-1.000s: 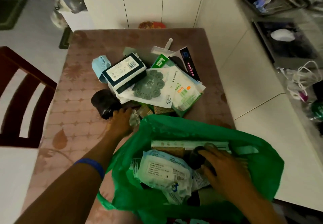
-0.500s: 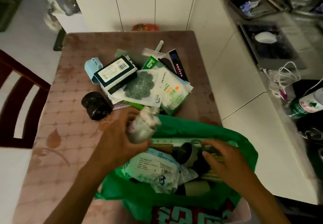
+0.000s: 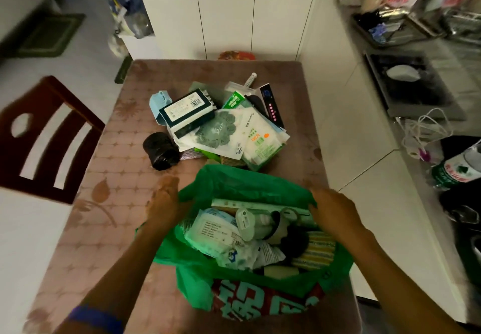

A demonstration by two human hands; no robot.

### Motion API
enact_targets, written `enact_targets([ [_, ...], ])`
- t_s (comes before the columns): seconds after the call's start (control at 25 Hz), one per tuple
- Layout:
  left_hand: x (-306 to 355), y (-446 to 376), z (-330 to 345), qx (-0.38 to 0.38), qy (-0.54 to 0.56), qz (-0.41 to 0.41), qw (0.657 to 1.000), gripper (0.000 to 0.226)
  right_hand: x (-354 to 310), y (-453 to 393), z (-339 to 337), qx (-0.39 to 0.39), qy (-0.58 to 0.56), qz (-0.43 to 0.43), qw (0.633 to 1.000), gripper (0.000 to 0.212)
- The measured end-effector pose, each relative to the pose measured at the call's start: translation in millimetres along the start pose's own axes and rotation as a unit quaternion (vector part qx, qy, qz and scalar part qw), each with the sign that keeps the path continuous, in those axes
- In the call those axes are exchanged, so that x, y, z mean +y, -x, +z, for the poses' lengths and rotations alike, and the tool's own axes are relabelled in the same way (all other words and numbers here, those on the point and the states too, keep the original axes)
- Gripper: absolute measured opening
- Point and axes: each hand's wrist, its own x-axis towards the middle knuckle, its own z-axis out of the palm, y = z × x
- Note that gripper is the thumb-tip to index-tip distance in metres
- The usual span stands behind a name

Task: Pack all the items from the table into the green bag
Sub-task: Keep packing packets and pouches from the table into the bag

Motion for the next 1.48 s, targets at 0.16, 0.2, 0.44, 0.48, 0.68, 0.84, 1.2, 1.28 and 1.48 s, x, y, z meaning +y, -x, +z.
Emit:
enact_targets([
  [0.16,3,-1,-8,0.093,0.347,-0.014,0.933,0.012,-23,9,-20,0.168,-0.321,-0.044,0.931,0.016],
  [0.2,6,1,-22,0.141,0.385,0.005,0.912,0.011,-24,13,-37,0.234,-0.366,-0.056,0.899,0.017],
  [0.44,-9,29,-49,-0.082,0.04,0.233,0.968,0.019,-19,9,-43,0.007,0.048,0.048,0.998,0.024],
  [0.48,-12,31,-47,-0.099,-0.005,0.232,0.968,0.019,-28,7,-42,0.007,0.086,0.029,0.996,0.034],
  [0.68,4,29,-37,-0.018,0.089,0.306,0.948,0.041,-144,-32,-48,0.246,-0.114,-0.238,0.933,0.039],
  [0.84,-3,8,-26,0.009,0.005,0.41,0.912,0.032,-224,-119,9,0.027,-0.024,-0.241,0.97,0.043],
  [1.2,-29,-17,-20,0.015,-0.045,0.327,0.944,0.06,-216,-125,31,0.055,-0.261,-0.135,0.954,0.017],
  [1.28,-18,-19,-30,0.034,-0.022,0.324,0.945,0.065,-195,-83,1,0.095,-0.466,-0.125,0.87,0.016],
  [1.48,-3,-16,-28,0.01,0.023,0.327,0.945,0.077,-141,-26,30,-0.037,-0.433,-0.169,0.885,0.028],
])
